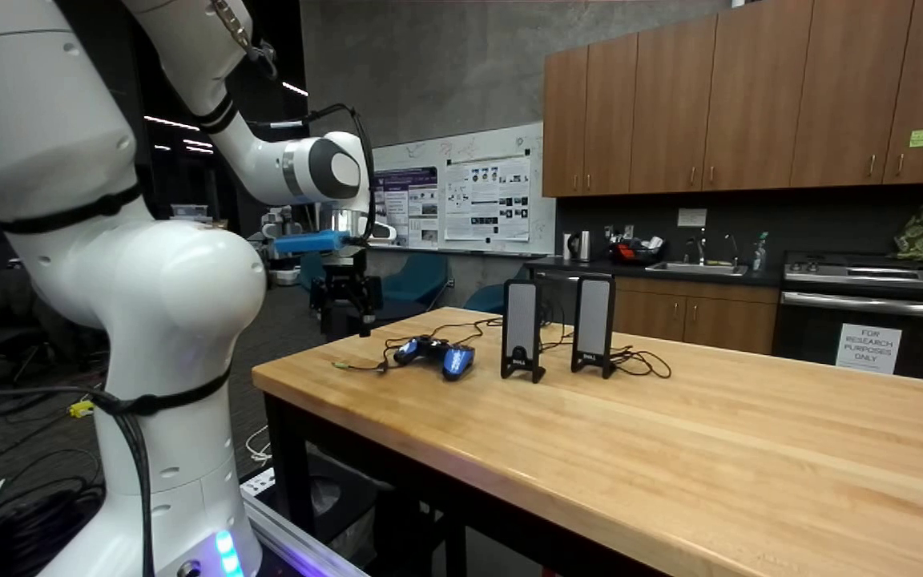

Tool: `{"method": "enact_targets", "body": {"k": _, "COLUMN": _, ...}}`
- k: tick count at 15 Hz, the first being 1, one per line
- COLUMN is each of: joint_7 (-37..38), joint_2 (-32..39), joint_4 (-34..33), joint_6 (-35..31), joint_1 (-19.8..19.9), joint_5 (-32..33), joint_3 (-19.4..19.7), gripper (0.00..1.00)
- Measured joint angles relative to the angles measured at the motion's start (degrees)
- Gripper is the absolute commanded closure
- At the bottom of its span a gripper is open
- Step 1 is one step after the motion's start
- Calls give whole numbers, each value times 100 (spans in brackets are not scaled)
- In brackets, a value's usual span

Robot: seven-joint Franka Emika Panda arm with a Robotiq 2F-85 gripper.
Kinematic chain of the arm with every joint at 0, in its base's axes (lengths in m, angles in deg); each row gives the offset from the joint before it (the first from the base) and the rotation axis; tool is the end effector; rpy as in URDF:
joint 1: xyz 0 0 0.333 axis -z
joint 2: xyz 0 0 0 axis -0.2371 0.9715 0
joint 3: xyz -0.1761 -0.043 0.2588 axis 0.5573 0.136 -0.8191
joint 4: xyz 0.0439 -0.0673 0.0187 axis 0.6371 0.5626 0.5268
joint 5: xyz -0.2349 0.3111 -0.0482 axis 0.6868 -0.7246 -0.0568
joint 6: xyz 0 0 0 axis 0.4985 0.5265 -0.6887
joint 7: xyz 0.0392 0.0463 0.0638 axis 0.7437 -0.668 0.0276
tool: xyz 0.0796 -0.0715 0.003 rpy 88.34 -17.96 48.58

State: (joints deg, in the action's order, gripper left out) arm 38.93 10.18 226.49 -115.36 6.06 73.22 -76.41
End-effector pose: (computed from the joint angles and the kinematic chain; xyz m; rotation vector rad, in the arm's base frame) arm 0.3414 0.1034 0.3434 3.0556 0.1164 -0.2253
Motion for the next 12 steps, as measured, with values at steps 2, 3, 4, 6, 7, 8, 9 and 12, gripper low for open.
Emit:
{"method": "enact_targets", "body": {"k": 2, "joint_7": -48, "joint_2": 78, "joint_4": 0, "joint_6": -13, "joint_1": -48, "joint_5": 0, "joint_3": -58, "gripper": 0}}
{"method": "enact_targets", "body": {"k": 3, "joint_7": -192, "joint_2": 94, "joint_4": 1, "joint_6": -10, "joint_1": -108, "joint_5": 0, "joint_3": -61, "gripper": 0}}
{"method": "enact_targets", "body": {"k": 4, "joint_7": -449, "joint_2": 102, "joint_4": 1, "joint_6": 10, "joint_1": -180, "joint_5": 0, "joint_3": -55, "gripper": 0}}
{"method": "enact_targets", "body": {"k": 6, "joint_7": -1017, "joint_2": 102, "joint_4": 1, "joint_6": 86, "joint_1": -302, "joint_5": 0, "joint_3": -26, "gripper": 0}}
{"method": "enact_targets", "body": {"k": 7, "joint_7": -1319, "joint_2": 102, "joint_4": 2, "joint_6": 127, "joint_1": -352, "joint_5": 0, "joint_3": 5, "gripper": 0}}
{"method": "enact_targets", "body": {"k": 8, "joint_7": -1634, "joint_2": 102, "joint_4": 2, "joint_6": 170, "joint_1": -393, "joint_5": 0, "joint_3": 45, "gripper": 0}}
{"method": "enact_targets", "body": {"k": 9, "joint_7": -1964, "joint_2": 102, "joint_4": 2, "joint_6": 205, "joint_1": -424, "joint_5": 0, "joint_3": 97, "gripper": 0}}
{"method": "enact_targets", "body": {"k": 12, "joint_7": -2962, "joint_2": 106, "joint_4": -2, "joint_6": 296, "joint_1": -504, "joint_5": 7, "joint_3": 269, "gripper": 0}}
